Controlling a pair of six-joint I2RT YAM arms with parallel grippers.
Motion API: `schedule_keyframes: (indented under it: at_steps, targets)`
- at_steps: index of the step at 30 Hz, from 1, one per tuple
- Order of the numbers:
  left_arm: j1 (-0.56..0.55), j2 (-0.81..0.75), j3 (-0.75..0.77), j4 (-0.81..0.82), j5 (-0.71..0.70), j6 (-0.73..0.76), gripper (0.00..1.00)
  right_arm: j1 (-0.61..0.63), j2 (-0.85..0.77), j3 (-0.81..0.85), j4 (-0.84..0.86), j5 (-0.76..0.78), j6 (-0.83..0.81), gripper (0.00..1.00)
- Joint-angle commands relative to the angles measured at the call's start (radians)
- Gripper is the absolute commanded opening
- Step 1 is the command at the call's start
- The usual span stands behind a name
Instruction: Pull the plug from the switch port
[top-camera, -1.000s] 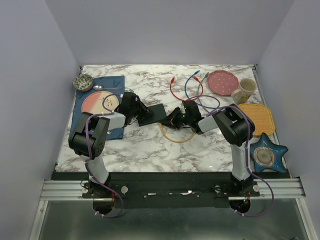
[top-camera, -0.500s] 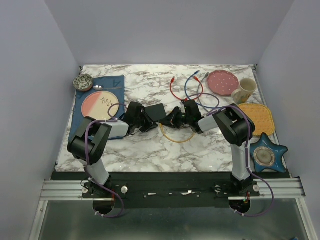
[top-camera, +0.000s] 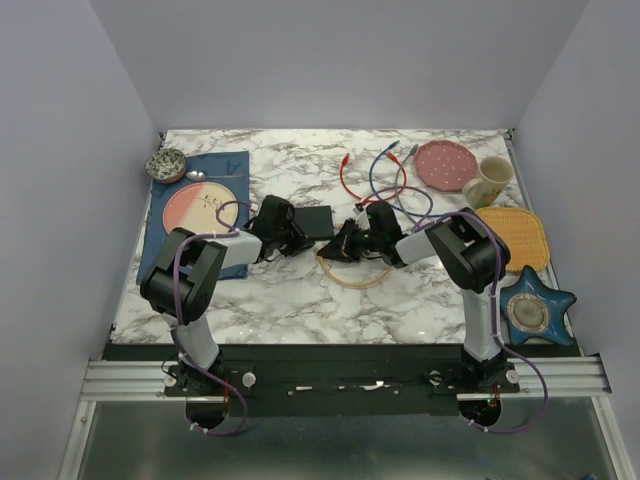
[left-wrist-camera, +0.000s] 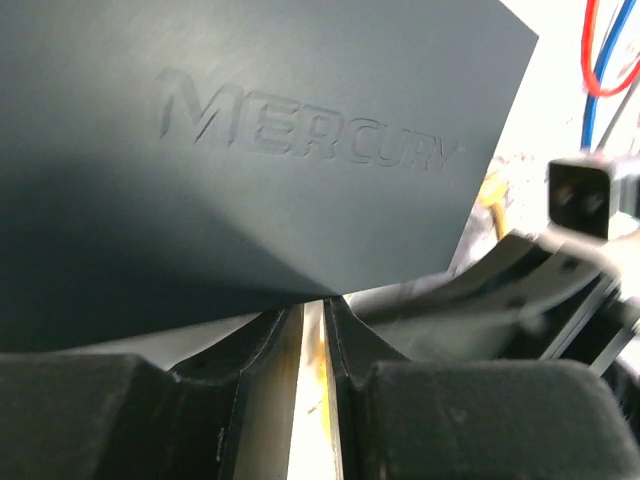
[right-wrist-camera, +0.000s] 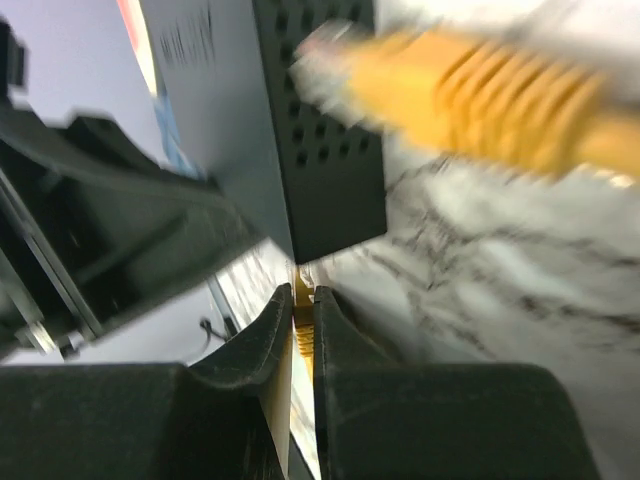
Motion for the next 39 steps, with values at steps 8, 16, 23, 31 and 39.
schedule_keyframes:
  at_steps: [8,16,23,31,39]
  targets:
    - [0.006,-0.063,-0.014,0.0,-0.096,-0.009,0.29,0.023,-0.28,-0.147,-0.185,0.051,-0.176,0.01]
    - [0.01,-0.277,-0.116,-0.009,-0.141,0.025,0.29,0.021,-0.624,0.085,-0.557,0.315,-0.354,0.01]
    - [0.01,-0.373,-0.2,-0.01,-0.139,0.03,0.29,-0.013,-0.586,0.397,-0.796,0.588,-0.486,0.01]
    - [0.009,-0.43,-0.286,0.01,-0.135,0.019,0.29,-0.074,-0.381,0.714,-0.941,0.792,-0.615,0.01]
    - [0.009,-0.468,-0.326,0.011,-0.138,0.022,0.29,-0.125,-0.132,0.854,-1.035,0.677,-0.582,0.4]
